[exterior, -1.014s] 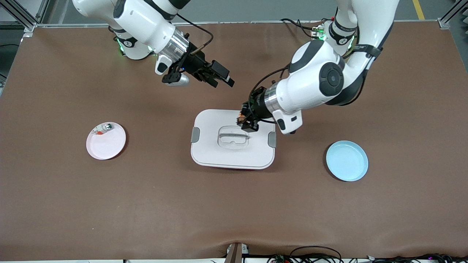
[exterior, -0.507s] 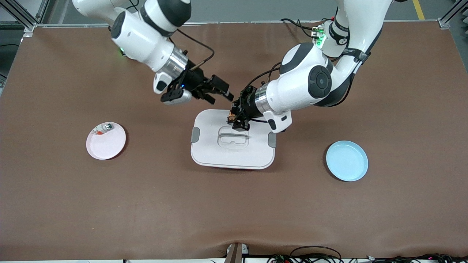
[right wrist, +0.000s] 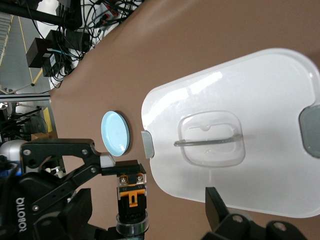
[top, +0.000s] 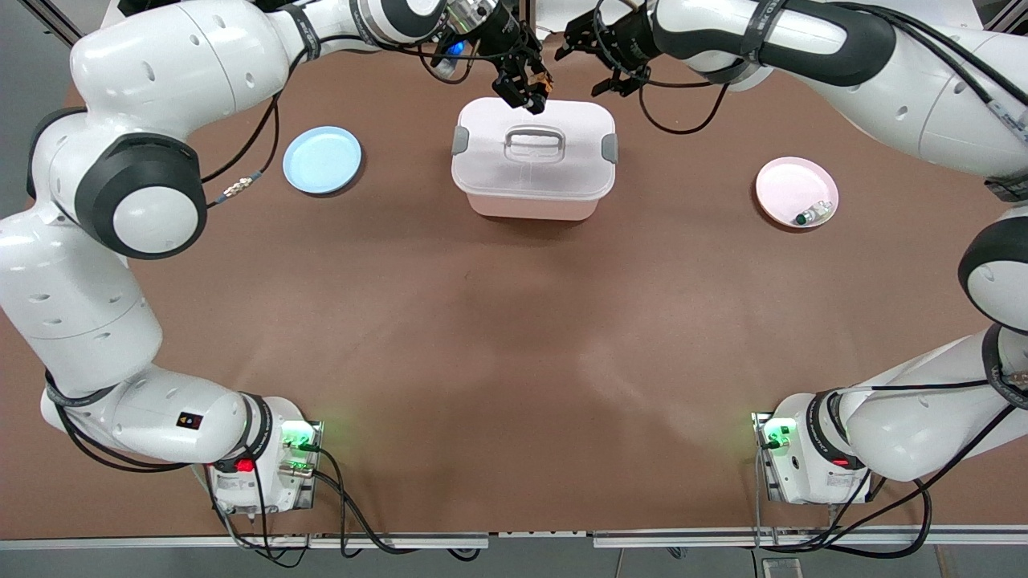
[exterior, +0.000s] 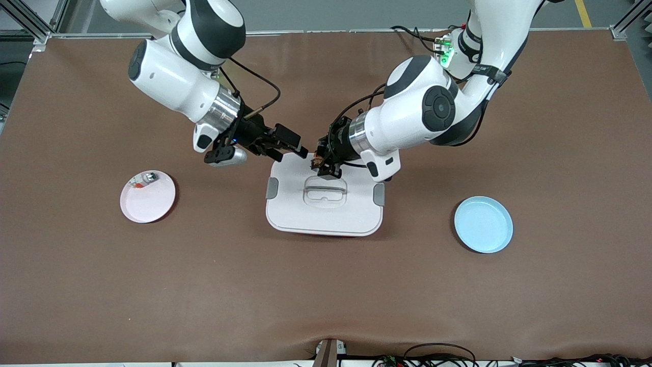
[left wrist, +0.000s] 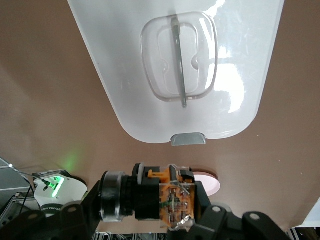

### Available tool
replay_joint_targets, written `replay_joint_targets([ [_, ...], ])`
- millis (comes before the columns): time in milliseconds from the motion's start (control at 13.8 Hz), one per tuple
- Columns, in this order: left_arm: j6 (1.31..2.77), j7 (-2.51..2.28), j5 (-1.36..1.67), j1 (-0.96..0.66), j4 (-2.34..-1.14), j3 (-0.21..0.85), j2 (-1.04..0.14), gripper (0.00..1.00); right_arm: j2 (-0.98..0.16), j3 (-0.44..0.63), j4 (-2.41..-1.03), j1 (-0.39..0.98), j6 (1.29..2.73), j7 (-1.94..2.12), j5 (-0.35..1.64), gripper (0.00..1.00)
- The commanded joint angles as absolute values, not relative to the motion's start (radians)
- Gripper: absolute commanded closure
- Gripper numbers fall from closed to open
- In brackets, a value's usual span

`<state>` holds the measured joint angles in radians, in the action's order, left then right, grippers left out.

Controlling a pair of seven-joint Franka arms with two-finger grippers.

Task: Transfer orange switch to right arm and place
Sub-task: 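Grasp the orange switch with the right gripper from the left gripper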

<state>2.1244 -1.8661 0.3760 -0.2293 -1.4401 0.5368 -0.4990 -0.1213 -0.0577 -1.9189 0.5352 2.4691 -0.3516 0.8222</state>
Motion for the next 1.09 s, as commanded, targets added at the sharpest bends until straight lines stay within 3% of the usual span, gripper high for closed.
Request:
replay_joint_targets([
  [0,2.146,-1.881,0.391,-0.251,-1.424,0.537,-0.505,1.0,-0.153,-0.064,-1.894,0.545,2.473,-0.38,0.9,0.0],
  [652,2.169,-1.887,0.385,-0.281,-1.424,0.532,-0.509,1.0,-0.16,-0.066,-1.907,0.572,2.465,-0.371,0.9,0.03],
  [725,2.169,-1.887,0.384,-0.281,-1.424,0.532,-0.509,1.0,-0.158,-0.066,-1.913,0.572,2.462,-0.37,0.9,0.14],
  [942,2.169,-1.887,0.383,-0.282,-1.424,0.532,-0.509,1.0,-0.153,-0.066,-1.914,0.563,2.457,-0.365,0.9,0.66],
  [1014,2.169,-1.887,0.383,-0.282,-1.424,0.532,-0.509,1.0,-0.152,-0.064,-1.913,0.558,2.457,-0.365,0.9,0.77],
])
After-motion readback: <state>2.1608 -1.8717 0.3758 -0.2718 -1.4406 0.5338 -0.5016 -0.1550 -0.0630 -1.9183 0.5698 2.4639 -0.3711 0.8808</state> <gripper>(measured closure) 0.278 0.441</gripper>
